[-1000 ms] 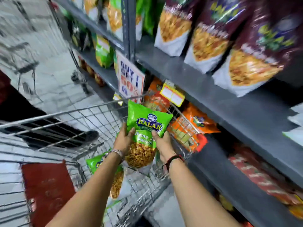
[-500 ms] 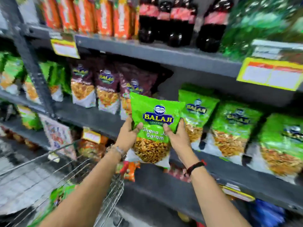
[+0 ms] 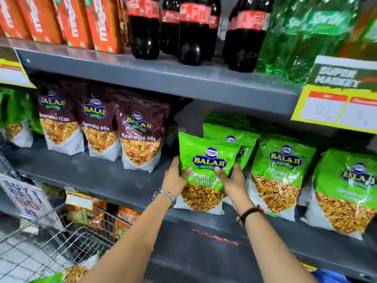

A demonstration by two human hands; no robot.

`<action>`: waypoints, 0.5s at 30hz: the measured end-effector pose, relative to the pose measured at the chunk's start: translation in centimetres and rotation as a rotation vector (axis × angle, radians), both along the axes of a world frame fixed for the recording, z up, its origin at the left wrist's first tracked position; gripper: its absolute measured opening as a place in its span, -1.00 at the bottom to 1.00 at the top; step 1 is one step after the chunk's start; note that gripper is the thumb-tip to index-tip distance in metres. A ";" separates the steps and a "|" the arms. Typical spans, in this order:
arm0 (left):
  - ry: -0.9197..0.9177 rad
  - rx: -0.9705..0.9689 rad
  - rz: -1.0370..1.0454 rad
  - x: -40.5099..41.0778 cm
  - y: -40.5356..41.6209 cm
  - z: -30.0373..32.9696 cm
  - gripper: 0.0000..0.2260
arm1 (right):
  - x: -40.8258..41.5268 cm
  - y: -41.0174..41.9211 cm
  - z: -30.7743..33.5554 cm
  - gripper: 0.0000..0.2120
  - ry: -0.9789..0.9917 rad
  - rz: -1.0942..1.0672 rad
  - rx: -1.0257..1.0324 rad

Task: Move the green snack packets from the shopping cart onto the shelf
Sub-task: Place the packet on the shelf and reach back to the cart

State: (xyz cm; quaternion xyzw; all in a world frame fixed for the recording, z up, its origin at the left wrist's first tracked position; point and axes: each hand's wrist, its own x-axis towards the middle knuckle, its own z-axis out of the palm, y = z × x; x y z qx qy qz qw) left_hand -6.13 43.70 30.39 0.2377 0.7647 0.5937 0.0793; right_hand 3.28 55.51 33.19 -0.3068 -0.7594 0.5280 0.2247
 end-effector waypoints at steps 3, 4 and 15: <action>0.030 0.025 0.081 0.5 -1.0 0.0 -0.63 | 0.2 -0.8 -0.3 -0.43 0.111 -0.148 0.022; 0.031 0.047 0.134 0.9 -1.9 0.1 -0.64 | 0.4 -1.4 -0.5 -0.44 0.183 -0.228 0.026; -0.150 -0.250 0.826 4.2 -26.2 -9.6 -0.75 | -4.0 -21.5 -7.4 -0.66 0.248 0.330 0.209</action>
